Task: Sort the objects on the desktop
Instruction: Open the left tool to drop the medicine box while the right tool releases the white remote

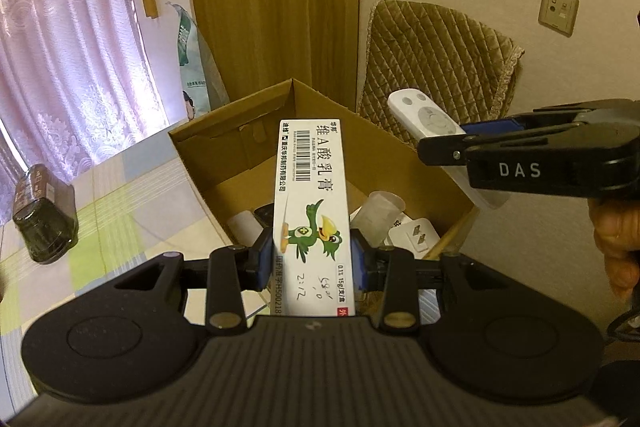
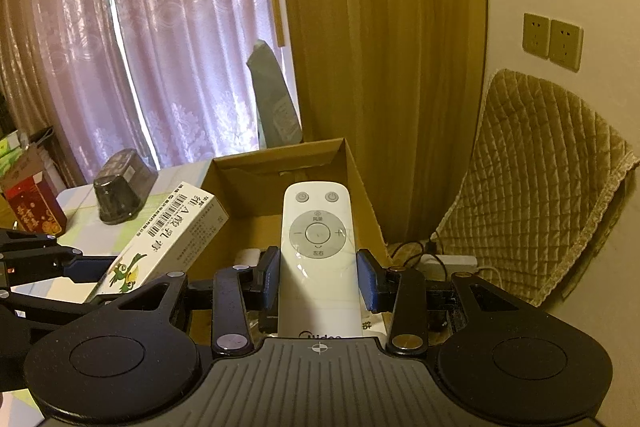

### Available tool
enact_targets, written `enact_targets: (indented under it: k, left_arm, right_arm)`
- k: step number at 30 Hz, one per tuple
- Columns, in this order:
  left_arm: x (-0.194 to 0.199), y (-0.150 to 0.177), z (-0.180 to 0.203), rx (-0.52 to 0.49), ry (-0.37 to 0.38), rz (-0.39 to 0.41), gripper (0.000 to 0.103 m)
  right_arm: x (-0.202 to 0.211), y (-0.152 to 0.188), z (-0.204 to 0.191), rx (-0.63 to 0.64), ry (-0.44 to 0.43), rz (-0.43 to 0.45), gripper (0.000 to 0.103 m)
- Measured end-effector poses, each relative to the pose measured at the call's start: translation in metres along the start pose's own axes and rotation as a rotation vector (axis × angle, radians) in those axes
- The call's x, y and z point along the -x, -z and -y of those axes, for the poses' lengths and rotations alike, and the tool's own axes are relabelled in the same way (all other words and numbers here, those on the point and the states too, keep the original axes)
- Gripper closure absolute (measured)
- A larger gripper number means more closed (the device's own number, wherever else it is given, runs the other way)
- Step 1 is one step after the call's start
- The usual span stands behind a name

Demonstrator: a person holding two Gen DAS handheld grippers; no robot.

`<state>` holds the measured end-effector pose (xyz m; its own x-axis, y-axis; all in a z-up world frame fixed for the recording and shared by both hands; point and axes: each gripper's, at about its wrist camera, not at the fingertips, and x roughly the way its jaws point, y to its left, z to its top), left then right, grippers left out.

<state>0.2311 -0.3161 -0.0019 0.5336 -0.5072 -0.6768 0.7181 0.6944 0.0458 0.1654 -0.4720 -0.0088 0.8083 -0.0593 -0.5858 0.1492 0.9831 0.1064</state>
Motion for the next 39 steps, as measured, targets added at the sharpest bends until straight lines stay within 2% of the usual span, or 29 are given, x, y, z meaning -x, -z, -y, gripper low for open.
enact_targets:
  k: [14, 29, 30, 31, 32, 33, 35, 39]
  left_arm:
    - [-0.030, -0.001, -0.004, -0.007, -0.004, -0.027, 0.070]
    - [-0.053, -0.001, -0.005, 0.009, 0.001, -0.038, 0.070]
    - [-0.054, -0.001, -0.005, 0.012, -0.008, -0.029, 0.064]
    - [-0.053, -0.001, -0.005, 0.014, -0.021, -0.019, 0.053]
    - [-0.052, 0.000, -0.006, 0.016, -0.030, -0.009, 0.033]
    - [-0.051, 0.001, -0.007, 0.018, -0.039, 0.000, 0.032]
    - [-0.050, 0.002, -0.011, 0.025, -0.037, -0.009, 0.038]
    - [-0.048, 0.004, -0.017, 0.037, -0.035, -0.018, 0.039]
  right_arm:
    - [-0.034, 0.007, 0.006, -0.019, -0.007, -0.041, 0.064]
    - [-0.049, 0.008, 0.010, -0.028, 0.000, -0.055, 0.064]
    - [-0.050, 0.009, 0.010, -0.029, 0.001, -0.056, 0.064]
    - [-0.050, 0.010, 0.010, -0.029, 0.001, -0.057, 0.064]
    - [-0.051, 0.010, 0.010, -0.027, 0.002, -0.058, 0.064]
    - [-0.051, 0.011, 0.010, -0.027, 0.002, -0.059, 0.064]
    - [-0.051, 0.012, 0.010, -0.026, 0.003, -0.061, 0.064]
    - [-0.052, 0.014, 0.008, -0.024, 0.000, -0.067, 0.064]
